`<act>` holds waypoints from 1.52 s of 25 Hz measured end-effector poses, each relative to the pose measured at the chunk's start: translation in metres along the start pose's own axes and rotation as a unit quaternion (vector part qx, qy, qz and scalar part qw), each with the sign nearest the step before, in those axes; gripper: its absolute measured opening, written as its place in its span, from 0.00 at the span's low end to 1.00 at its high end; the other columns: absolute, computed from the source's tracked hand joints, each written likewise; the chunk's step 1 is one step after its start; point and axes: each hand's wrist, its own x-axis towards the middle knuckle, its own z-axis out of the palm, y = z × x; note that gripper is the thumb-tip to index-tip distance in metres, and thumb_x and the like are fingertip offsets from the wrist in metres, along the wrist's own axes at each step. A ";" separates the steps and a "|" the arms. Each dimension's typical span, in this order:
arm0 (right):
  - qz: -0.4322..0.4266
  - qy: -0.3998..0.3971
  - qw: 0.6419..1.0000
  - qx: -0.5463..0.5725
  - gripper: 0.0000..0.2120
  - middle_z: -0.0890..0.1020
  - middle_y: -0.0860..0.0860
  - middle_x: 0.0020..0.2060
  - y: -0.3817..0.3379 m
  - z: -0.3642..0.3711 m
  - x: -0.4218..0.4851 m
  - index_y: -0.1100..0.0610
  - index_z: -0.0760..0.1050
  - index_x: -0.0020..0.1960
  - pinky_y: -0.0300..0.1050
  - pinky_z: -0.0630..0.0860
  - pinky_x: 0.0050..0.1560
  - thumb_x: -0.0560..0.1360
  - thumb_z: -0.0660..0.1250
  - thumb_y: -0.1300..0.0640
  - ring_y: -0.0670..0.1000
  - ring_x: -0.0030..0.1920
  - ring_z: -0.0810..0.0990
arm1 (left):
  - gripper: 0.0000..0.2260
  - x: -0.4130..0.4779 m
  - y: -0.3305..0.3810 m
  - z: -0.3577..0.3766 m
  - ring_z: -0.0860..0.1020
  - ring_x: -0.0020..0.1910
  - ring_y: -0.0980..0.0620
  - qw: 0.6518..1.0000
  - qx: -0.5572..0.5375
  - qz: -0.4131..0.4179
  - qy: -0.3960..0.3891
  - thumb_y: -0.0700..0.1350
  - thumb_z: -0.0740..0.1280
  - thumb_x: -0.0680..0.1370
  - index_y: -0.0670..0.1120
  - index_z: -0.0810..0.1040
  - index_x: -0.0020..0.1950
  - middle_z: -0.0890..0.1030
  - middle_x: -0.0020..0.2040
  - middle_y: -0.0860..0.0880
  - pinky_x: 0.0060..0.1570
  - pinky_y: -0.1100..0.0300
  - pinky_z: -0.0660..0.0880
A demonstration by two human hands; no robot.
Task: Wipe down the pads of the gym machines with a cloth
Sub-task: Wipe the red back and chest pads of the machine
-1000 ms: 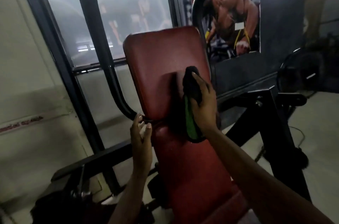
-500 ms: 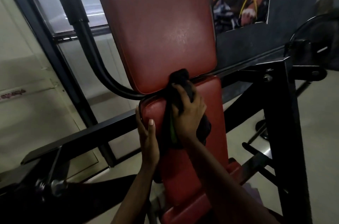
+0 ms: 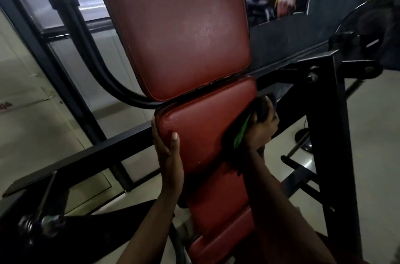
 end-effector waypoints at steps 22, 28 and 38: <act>-0.002 -0.080 0.991 -0.104 0.23 0.61 0.54 0.73 0.026 -0.017 -0.056 0.39 0.55 0.73 0.58 0.61 0.65 0.79 0.52 0.45 0.58 0.70 0.62 | 0.34 0.003 0.000 -0.001 0.62 0.73 0.51 0.999 -0.004 -0.031 -0.013 0.71 0.63 0.66 0.73 0.50 0.68 0.55 0.77 0.50 0.67 0.42 0.67; 0.179 -0.090 0.970 -0.135 0.24 0.60 0.58 0.72 0.103 -0.041 -0.053 0.46 0.58 0.74 0.59 0.62 0.65 0.79 0.57 0.53 0.61 0.70 0.61 | 0.34 0.002 -0.007 -0.001 0.67 0.68 0.59 0.999 -0.036 -0.009 -0.012 0.60 0.59 0.72 0.60 0.47 0.75 0.58 0.76 0.50 0.54 0.69 0.75; 0.164 -0.221 0.958 -0.079 0.33 0.59 0.57 0.74 0.076 -0.061 -0.047 0.35 0.51 0.72 0.63 0.59 0.70 0.70 0.54 0.28 0.63 0.71 0.61 | 0.31 0.001 -0.004 0.004 0.70 0.62 0.65 0.999 -0.052 -0.012 0.001 0.56 0.57 0.77 0.57 0.46 0.76 0.58 0.75 0.49 0.46 0.74 0.75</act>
